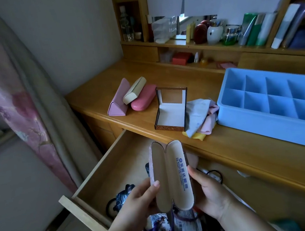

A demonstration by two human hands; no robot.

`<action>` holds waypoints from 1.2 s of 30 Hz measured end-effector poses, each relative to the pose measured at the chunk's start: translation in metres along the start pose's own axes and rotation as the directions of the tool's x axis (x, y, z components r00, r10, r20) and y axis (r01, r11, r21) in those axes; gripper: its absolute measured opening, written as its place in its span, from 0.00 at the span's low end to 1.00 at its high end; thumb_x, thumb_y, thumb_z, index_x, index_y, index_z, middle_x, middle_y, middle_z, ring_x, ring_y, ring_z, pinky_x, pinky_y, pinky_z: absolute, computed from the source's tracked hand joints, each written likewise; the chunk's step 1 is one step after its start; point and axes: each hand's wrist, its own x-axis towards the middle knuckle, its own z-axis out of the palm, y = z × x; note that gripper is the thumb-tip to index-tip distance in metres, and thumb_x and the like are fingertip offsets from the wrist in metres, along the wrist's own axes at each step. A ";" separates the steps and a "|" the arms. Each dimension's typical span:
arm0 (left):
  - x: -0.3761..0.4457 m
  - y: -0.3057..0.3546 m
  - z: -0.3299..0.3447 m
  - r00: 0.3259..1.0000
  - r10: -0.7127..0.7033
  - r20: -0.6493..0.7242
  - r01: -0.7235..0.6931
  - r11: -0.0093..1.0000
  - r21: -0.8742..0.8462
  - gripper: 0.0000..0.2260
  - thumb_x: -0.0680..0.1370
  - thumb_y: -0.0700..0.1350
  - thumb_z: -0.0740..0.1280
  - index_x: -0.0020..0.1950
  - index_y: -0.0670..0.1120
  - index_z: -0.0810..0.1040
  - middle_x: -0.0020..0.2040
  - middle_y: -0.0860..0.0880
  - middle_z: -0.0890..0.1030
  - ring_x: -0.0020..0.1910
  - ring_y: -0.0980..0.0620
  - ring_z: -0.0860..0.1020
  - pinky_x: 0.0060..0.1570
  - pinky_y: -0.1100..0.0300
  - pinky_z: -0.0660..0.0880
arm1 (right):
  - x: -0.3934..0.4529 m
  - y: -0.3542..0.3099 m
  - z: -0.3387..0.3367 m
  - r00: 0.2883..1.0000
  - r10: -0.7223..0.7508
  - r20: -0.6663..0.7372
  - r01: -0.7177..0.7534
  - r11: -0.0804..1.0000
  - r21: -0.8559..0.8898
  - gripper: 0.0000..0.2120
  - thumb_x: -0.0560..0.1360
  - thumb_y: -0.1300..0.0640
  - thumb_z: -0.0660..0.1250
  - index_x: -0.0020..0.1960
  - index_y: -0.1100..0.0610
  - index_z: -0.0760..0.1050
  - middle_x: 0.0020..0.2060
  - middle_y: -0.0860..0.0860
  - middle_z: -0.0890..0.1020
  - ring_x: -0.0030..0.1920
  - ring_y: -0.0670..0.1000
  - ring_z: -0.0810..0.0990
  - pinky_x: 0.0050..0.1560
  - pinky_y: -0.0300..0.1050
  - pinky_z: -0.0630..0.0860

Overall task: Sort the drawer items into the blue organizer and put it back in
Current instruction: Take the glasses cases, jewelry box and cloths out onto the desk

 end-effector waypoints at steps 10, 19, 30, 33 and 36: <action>-0.001 0.001 0.009 0.997 0.026 -0.077 -0.021 0.997 0.069 0.19 0.71 0.68 0.58 0.59 0.83 0.57 0.74 0.54 0.62 0.68 0.46 0.71 0.60 0.47 0.75 | 0.016 0.003 0.008 0.996 -0.084 0.022 0.084 0.996 -0.006 0.19 0.76 0.55 0.63 0.66 0.58 0.73 0.61 0.60 0.78 0.62 0.60 0.77 0.58 0.54 0.76; 0.004 0.015 0.020 0.941 0.325 -0.091 -0.284 0.909 0.306 0.30 0.75 0.51 0.64 0.71 0.66 0.51 0.70 0.68 0.60 0.69 0.68 0.63 0.64 0.69 0.66 | 0.040 0.003 0.041 0.985 -0.170 -0.031 0.157 0.957 -0.245 0.25 0.72 0.52 0.68 0.68 0.48 0.70 0.58 0.53 0.81 0.59 0.54 0.80 0.54 0.51 0.79; 0.096 0.089 -0.042 0.610 0.750 -0.253 -0.121 0.404 0.907 0.21 0.71 0.45 0.73 0.64 0.48 0.76 0.57 0.45 0.74 0.56 0.47 0.73 0.57 0.58 0.69 | 0.036 -0.057 0.026 0.625 -0.750 0.216 0.189 -0.123 -0.974 0.11 0.72 0.55 0.70 0.55 0.53 0.80 0.50 0.44 0.81 0.52 0.43 0.79 0.51 0.33 0.73; 0.120 0.088 -0.038 0.620 0.750 -0.228 -0.126 0.383 0.915 0.21 0.73 0.48 0.71 0.66 0.50 0.73 0.60 0.45 0.73 0.59 0.45 0.72 0.59 0.52 0.71 | 0.041 -0.063 0.005 0.595 -0.739 0.315 0.075 -0.339 -0.938 0.12 0.71 0.57 0.72 0.54 0.57 0.81 0.56 0.51 0.80 0.57 0.52 0.77 0.58 0.48 0.73; 0.137 0.087 -0.032 0.644 0.741 -0.192 -0.143 0.363 0.921 0.22 0.75 0.49 0.69 0.68 0.52 0.70 0.64 0.45 0.71 0.62 0.46 0.70 0.60 0.52 0.71 | 0.050 -0.067 -0.006 0.694 -0.653 0.303 -0.028 -0.445 -0.895 0.16 0.73 0.49 0.67 0.57 0.55 0.80 0.64 0.55 0.76 0.65 0.58 0.73 0.65 0.59 0.67</action>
